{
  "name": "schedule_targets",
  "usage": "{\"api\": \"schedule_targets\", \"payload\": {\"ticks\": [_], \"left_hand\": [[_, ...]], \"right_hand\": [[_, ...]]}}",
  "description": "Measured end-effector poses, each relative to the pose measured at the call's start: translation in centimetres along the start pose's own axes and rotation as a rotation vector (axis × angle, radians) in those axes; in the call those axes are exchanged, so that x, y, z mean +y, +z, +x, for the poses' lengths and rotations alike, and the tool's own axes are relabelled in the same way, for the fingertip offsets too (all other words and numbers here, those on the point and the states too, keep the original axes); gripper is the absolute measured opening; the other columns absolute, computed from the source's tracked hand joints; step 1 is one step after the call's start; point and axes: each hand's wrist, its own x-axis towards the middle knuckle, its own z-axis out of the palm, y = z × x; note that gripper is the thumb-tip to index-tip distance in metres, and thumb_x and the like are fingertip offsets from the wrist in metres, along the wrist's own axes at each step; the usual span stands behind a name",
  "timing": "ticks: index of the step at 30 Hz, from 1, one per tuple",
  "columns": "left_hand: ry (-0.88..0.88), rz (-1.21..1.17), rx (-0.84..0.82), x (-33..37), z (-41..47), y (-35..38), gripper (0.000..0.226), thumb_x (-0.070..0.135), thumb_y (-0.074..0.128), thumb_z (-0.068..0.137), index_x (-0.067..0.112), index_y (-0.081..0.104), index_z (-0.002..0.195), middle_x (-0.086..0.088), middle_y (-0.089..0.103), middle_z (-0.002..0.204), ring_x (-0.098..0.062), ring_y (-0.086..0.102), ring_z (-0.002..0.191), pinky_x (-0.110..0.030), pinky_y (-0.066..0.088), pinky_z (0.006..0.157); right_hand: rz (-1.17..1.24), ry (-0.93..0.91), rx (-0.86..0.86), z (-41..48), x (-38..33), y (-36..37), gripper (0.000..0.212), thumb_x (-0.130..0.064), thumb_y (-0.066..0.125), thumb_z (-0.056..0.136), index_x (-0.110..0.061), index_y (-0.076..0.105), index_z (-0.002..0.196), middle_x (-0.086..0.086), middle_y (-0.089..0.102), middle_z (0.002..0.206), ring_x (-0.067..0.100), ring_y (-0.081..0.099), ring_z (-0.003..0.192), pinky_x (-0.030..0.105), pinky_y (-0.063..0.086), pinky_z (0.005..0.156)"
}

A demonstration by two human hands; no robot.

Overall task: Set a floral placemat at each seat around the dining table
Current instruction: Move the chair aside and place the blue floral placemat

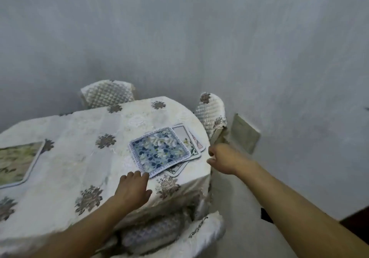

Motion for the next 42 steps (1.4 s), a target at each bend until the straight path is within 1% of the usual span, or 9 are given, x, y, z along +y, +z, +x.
{"api": "schedule_targets", "payload": {"ticks": [6,19,25,28,30,32,34,37,42], "left_hand": [[-0.209,-0.111,-0.009,-1.3,2.9,1.8,0.044,0.051,0.051,0.088,0.018,0.047,0.117,-0.008,0.057,0.115,-0.032,0.052,0.109,-0.045,0.041,0.09],[-0.558,-0.411,-0.139,3.1,14.9,7.7,0.04,0.039,0.049,0.088,0.017,0.047,0.122,-0.008,0.058,0.115,-0.029,0.055,0.106,-0.039,0.045,0.084],[-1.064,-1.126,-0.085,6.1,19.9,10.1,0.016,0.033,0.059,0.087,0.023,0.05,0.08,-0.015,0.069,0.105,-0.029,0.063,0.09,-0.027,0.037,0.055],[-1.415,-1.52,0.014,7.7,22.5,11.2,0.032,0.03,0.063,0.084,0.004,0.068,0.101,-0.022,0.071,0.108,-0.036,0.067,0.092,-0.028,0.044,0.065],[-1.594,-1.756,0.088,8.4,23.7,11.9,0.041,0.027,0.064,0.082,-0.006,0.064,0.108,-0.028,0.07,0.089,-0.038,0.066,0.073,-0.03,0.041,0.058],[-1.693,-1.791,0.15,8.7,24.7,12.2,0.023,0.023,0.063,0.085,0.0,0.066,0.089,-0.018,0.061,0.059,-0.027,0.053,0.046,-0.026,0.035,0.048],[-1.769,-1.791,0.211,8.7,25.3,12.1,0.022,0.016,0.064,0.083,0.002,0.06,0.067,-0.013,0.053,0.046,-0.02,0.042,0.035,-0.024,0.031,0.041],[-1.847,-1.803,0.293,8.5,26.0,11.9,0.021,0.011,0.064,0.081,0.002,0.057,0.063,-0.014,0.05,0.048,-0.019,0.04,0.035,-0.024,0.029,0.041],[-1.876,-1.759,0.367,9.1,26.6,12.4,0.015,0.012,0.061,0.089,0.005,0.058,0.076,-0.014,0.058,0.061,-0.021,0.046,0.045,-0.024,0.034,0.043]], "right_hand": [[-0.02,-0.199,-0.058,11.7,-1.2,1.2,0.026,-0.034,0.054,0.092,-0.012,0.057,0.103,0.013,0.06,0.107,0.031,0.057,0.094,0.036,0.044,0.07],[-0.081,-0.301,-0.276,32.1,2.5,9.1,0.029,-0.033,0.052,0.094,-0.01,0.055,0.113,0.016,0.056,0.112,0.033,0.056,0.097,0.038,0.047,0.079],[-0.064,-0.348,-0.391,43.5,3.9,13.7,0.046,-0.031,0.056,0.092,-0.009,0.046,0.13,0.023,0.051,0.129,0.037,0.054,0.114,0.038,0.047,0.086],[0.003,-0.355,-0.453,48.3,3.7,15.6,0.05,-0.028,0.06,0.09,-0.008,0.043,0.132,0.024,0.047,0.128,0.04,0.054,0.112,0.038,0.046,0.082],[0.017,-0.379,-0.463,50.6,3.5,16.5,0.05,-0.03,0.062,0.089,-0.007,0.043,0.129,0.025,0.046,0.125,0.041,0.054,0.109,0.038,0.046,0.081],[0.024,-0.403,-0.466,52.4,3.4,17.3,0.046,-0.028,0.063,0.087,-0.006,0.045,0.123,0.025,0.047,0.121,0.042,0.053,0.107,0.039,0.046,0.08],[0.007,-0.431,-0.461,53.8,3.0,17.9,0.044,-0.029,0.062,0.086,-0.007,0.046,0.121,0.024,0.048,0.122,0.041,0.05,0.111,0.041,0.045,0.086],[-0.008,-0.492,-0.444,55.2,2.3,18.5,0.049,-0.036,0.062,0.088,-0.007,0.048,0.124,0.022,0.051,0.124,0.04,0.048,0.114,0.041,0.043,0.092],[0.075,-0.506,-0.422,56.0,1.7,19.1,0.046,-0.037,0.067,0.085,-0.005,0.056,0.116,0.021,0.056,0.113,0.039,0.053,0.106,0.04,0.046,0.085]]}}
